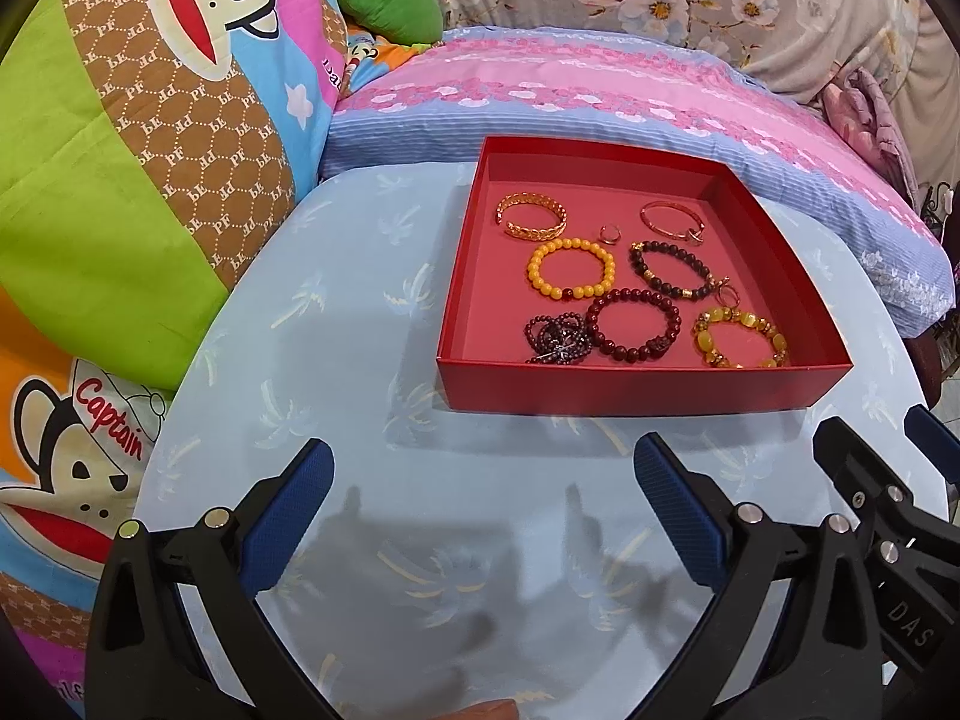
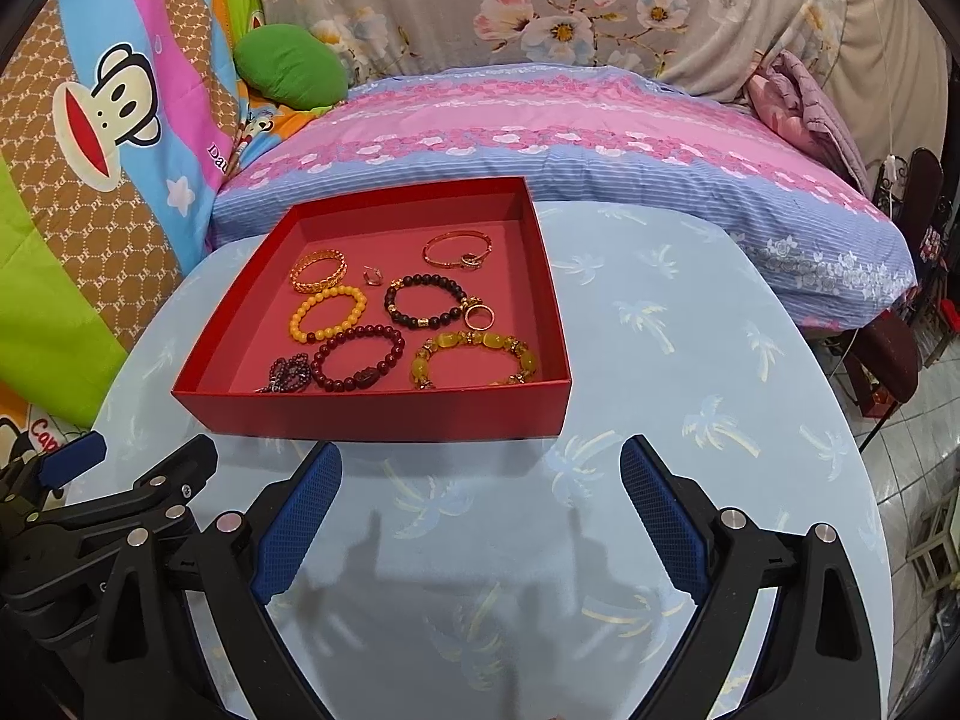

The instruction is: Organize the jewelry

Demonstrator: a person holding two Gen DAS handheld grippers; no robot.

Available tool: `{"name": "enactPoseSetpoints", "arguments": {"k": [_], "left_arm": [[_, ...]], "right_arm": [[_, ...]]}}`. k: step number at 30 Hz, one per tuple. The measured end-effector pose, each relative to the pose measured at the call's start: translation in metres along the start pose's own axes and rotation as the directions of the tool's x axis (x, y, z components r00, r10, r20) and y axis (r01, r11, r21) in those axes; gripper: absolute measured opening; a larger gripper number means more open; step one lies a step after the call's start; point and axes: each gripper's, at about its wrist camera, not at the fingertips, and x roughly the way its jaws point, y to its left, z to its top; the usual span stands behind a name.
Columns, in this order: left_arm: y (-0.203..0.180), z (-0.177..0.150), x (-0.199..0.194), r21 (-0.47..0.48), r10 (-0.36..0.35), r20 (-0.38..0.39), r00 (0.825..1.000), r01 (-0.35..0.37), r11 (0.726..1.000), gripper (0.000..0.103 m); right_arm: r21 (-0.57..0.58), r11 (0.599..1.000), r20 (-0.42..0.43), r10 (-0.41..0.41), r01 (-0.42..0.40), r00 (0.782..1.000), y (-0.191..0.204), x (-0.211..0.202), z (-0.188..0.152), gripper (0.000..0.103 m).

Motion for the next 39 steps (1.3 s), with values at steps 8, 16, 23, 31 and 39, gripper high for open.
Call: {"name": "enactPoseSetpoints", "arguments": {"k": [8,16,23,31,39], "left_arm": [[-0.0004,0.0,-0.0001,0.005,0.009,0.003,1.0,-0.009,1.0,0.096],[-0.0011,0.0002,-0.0002,0.008,0.009,0.002,1.0,-0.009,1.0,0.096],[-0.0013,0.0004,0.0004,0.008,0.01,0.0,1.0,-0.01,1.0,0.096],[-0.0019,0.0001,0.002,0.009,0.015,-0.001,1.0,-0.015,1.0,0.096],[-0.0007,-0.0008,0.0017,0.008,0.024,0.011,1.0,-0.024,1.0,0.096]], "right_arm": [[0.01,1.0,-0.006,-0.005,0.005,1.0,-0.0014,0.0013,-0.0007,0.09],[0.015,1.0,-0.009,-0.01,0.01,1.0,-0.003,0.002,-0.0014,0.09],[0.015,1.0,-0.009,-0.011,0.011,1.0,-0.0033,0.0021,-0.0017,0.09],[0.015,1.0,-0.01,-0.009,0.009,1.0,-0.004,0.002,-0.0018,0.09],[0.016,1.0,-0.011,-0.009,0.009,1.0,-0.0039,0.0024,-0.0022,0.09]]}}
